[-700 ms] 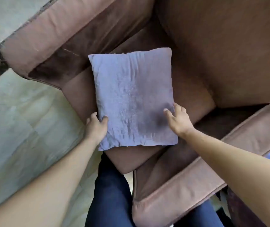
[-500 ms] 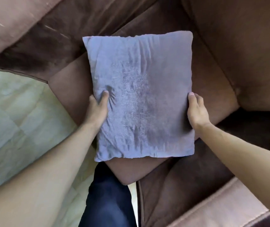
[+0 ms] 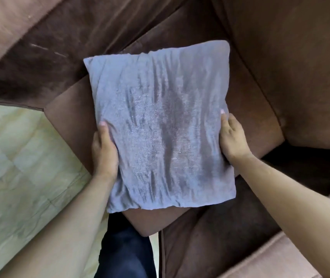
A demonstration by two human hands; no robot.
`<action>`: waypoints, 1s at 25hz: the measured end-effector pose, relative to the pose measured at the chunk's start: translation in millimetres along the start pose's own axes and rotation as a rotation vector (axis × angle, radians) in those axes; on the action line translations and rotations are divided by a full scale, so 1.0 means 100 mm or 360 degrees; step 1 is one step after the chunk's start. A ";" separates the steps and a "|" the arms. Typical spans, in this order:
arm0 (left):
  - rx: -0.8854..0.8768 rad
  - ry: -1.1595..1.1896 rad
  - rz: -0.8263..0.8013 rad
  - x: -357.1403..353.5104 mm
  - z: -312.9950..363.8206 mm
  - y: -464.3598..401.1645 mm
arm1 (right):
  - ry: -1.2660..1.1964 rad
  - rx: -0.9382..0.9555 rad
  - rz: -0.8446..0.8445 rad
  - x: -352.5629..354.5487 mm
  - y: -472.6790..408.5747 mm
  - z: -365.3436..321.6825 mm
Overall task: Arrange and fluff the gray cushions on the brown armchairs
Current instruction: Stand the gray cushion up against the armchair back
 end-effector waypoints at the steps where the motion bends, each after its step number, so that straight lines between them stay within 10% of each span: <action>1: 0.0017 0.0048 0.0016 -0.01 0.05 0.05 | 0.0053 0.0099 0.0050 0.10 0.06 -0.14; 13: 0.0463 0.0891 -0.0557 -2.04 0.67 0.75 | 0.0785 0.0823 0.0494 1.88 0.98 -1.87; 25: -0.0157 -0.0225 -0.0609 -1.96 1.10 0.38 | 0.0690 0.0461 0.0543 2.11 0.71 -1.39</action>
Point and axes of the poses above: each hand's wrist, its own y-axis away from the middle knuckle, its own x-axis out of the back of the hand, z = x × y, the point moved 8 cm from there along -y, towards the middle knuckle, and after that the axes turned 11 degrees about -z, right-handed, at the moved point
